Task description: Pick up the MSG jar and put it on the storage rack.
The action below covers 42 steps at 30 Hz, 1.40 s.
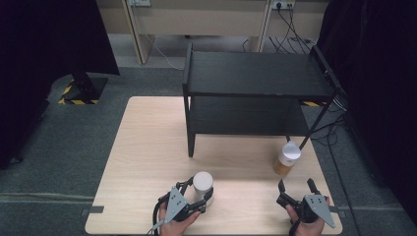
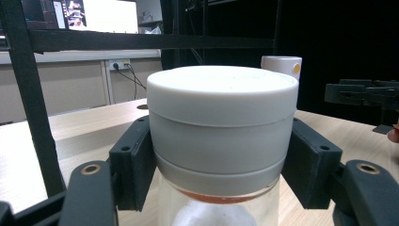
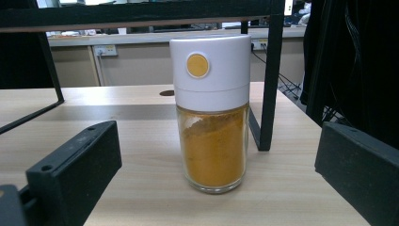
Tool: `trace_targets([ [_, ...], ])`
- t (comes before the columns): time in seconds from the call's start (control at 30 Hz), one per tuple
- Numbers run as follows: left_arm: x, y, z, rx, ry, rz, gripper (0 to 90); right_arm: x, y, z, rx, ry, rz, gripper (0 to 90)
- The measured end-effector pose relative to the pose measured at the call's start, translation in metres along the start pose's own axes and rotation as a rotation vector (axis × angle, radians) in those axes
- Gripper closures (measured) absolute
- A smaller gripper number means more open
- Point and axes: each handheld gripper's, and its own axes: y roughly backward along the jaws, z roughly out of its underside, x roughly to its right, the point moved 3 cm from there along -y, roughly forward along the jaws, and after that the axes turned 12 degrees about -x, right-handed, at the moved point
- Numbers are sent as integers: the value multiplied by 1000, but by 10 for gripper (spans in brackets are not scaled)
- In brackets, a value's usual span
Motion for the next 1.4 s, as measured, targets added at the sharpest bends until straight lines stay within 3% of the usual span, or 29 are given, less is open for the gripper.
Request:
trace_targets([
  [0.3,2,1,-8,-26,-27,-1,340,0,0,0,1,-3,0,13],
  [0.73,1,0,-35,42,-38,-31,340,0,0,0,2,-6,1,17],
  [1.4,-1,-7,-64,76,-31,-42,340,1,0,1,5,-15,2,20],
])
